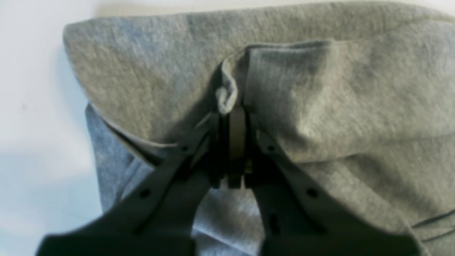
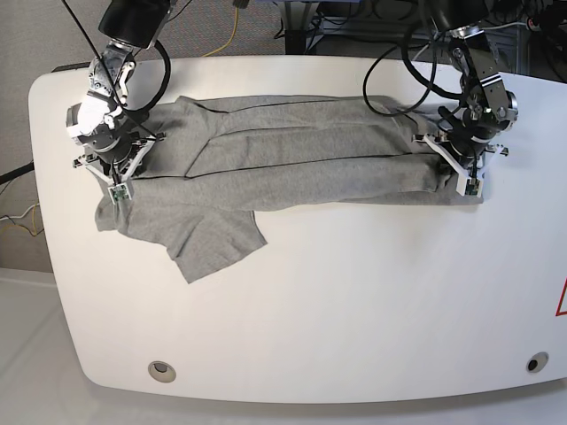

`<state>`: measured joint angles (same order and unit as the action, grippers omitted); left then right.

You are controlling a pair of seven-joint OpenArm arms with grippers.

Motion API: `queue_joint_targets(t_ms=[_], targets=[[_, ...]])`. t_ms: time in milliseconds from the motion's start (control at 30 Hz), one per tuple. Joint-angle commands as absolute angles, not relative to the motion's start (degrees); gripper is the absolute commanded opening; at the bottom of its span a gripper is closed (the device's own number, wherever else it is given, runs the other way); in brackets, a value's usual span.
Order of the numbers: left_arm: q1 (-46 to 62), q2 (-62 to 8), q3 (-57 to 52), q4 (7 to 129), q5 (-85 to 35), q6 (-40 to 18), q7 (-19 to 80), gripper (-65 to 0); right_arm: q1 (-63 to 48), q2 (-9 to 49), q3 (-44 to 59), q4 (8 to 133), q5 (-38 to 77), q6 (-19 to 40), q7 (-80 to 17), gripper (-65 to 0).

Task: Fold the T-shirt properly
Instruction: 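Open both grippers and lift them off the shirt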

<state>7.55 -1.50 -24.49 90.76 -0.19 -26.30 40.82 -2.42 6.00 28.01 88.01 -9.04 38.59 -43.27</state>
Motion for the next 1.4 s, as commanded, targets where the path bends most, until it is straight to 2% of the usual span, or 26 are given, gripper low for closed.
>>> queue_joint_targets(t_ms=[0, 600, 700, 900, 967, 1367], targets=[[7.34, -1.80, -24.57, 90.86, 1.63, -25.45, 42.68, -64.6, -2.95, 5.76, 27.65, 87.08, -10.77, 39.60, -47.16, -63.7], [7.69, -1.71, -24.75, 91.12, 1.54, -25.54, 42.77, -63.8, -3.21, 5.76, 27.65, 87.43, -10.77, 39.60, -47.16, -63.4], [7.69, -1.71, -24.75, 91.12, 1.45, -25.54, 42.77, -56.8, -3.21, 5.76, 27.65, 87.52, -10.77, 39.60, -47.16, -63.4], [8.75, -1.71, -24.75, 91.91, 1.45, -25.54, 42.77, -28.7, -3.21, 5.76, 27.65, 87.52, -10.77, 39.60, -47.16, -63.4], [8.92, -1.63, -24.75, 93.58, 1.45, -25.54, 42.68, -23.4, -3.21, 5.76, 27.65, 87.52, -10.77, 39.60, -47.16, -63.4], [9.89, -0.48, -24.57, 101.49, 1.54, -25.54, 42.86, -23.9, -3.21, 5.67, 27.65, 89.89, -10.86, 39.60, -47.43, -63.4]])
